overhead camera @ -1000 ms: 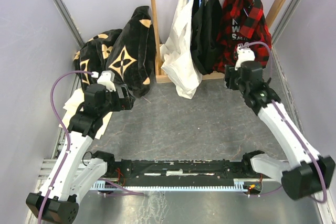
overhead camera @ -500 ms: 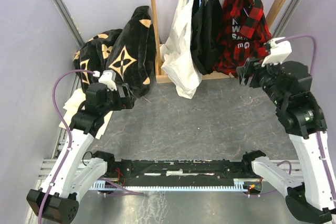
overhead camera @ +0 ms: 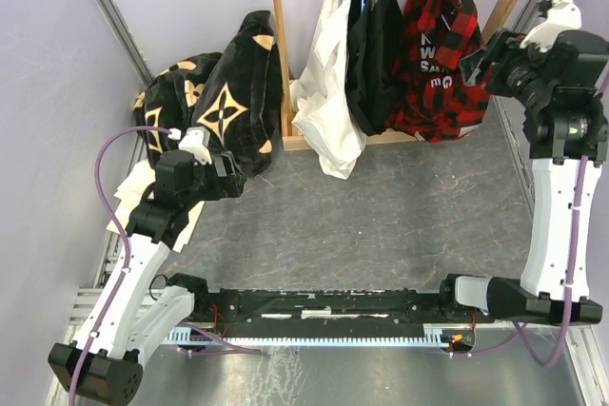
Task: Place the shirt on the hanger
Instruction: Adjust the shirt at the center of the board, then move the hanger to the clothesline.
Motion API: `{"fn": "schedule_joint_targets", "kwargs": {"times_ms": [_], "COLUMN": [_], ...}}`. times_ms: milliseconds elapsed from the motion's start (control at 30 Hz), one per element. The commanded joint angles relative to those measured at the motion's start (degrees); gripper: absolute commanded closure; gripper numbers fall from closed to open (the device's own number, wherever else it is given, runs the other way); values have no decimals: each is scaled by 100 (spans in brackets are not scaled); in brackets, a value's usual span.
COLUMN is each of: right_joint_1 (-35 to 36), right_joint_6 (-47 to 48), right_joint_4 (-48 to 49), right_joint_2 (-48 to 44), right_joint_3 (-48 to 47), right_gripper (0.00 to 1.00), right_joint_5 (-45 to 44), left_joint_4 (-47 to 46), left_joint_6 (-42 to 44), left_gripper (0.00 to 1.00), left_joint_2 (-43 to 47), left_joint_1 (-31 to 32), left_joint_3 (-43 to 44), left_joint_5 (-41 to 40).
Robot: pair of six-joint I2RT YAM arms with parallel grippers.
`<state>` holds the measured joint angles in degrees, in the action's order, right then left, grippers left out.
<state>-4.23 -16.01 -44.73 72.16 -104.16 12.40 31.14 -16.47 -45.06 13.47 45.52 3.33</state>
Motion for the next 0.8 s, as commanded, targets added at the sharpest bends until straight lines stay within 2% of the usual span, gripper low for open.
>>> {"fn": "schedule_joint_targets", "kwargs": {"times_ms": [0, 167, 333, 500, 767], "right_joint_1": [-771, -966, -969, -967, -819], "right_joint_6": [-543, 52, 358, 652, 1385], "right_joint_4": [186, -388, -179, -17, 130], "right_joint_2": [157, 763, 1096, 1407, 2055], "right_joint_3": [-410, -1010, -1019, -1153, -1463], "right_gripper": [25, 25, 25, 28, 38], "right_joint_5": [820, 704, 1135, 899, 1094], "left_joint_4": [-309, -369, -399, -349, -315], "left_joint_6": [-66, -67, -91, -82, -87], "left_gripper": [1, 1, 1, 1, 1], "left_joint_2": [64, -25, -63, -52, -100], "left_joint_1": [7, -1, -3, 1, 2], "left_joint_3": [-38, -63, -60, -36, 21], "left_joint_5": [85, 173, 209, 204, 248]}}
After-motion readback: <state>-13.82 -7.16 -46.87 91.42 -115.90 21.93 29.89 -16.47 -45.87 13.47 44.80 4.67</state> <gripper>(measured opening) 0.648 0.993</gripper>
